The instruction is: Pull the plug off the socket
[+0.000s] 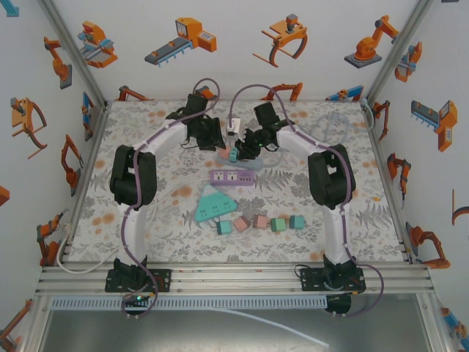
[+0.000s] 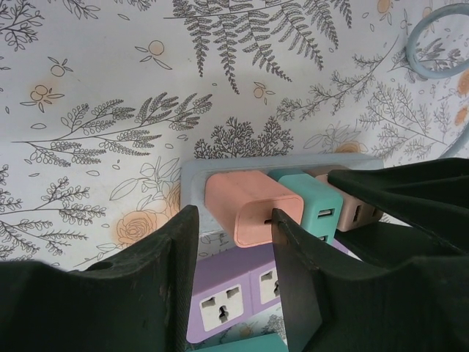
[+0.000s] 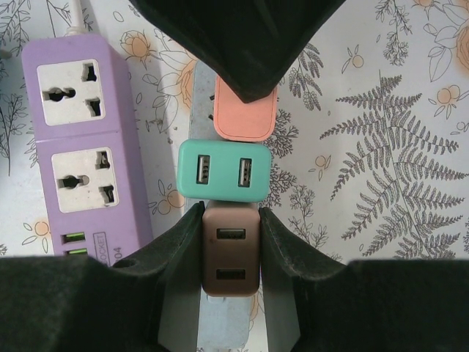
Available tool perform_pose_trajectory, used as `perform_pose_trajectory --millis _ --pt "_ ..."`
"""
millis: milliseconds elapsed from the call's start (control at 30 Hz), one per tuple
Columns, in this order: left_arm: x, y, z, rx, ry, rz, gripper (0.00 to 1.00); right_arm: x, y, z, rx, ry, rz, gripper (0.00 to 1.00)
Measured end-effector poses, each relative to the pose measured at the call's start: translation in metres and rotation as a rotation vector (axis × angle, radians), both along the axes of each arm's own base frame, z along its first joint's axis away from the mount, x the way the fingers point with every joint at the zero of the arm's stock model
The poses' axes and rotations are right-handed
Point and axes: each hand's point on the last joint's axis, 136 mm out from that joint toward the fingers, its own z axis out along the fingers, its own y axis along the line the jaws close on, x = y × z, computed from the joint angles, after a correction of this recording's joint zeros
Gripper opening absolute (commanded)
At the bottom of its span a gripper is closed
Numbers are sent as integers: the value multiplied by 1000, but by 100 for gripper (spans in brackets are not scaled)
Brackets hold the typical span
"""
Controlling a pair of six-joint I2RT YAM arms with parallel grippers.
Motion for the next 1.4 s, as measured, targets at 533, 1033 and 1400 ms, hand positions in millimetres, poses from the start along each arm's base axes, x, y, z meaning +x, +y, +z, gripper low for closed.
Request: perform_pose_trajectory --millis 533,1033,1400 --pt "4 -1 -2 35 -11 2 46 5 -1 2 8 57 -57 0" --pt "4 -11 2 78 -81 -67 47 9 -4 3 37 111 -123 0" --pt "1 -12 5 115 -105 -90 48 9 -4 5 61 129 -165 0"
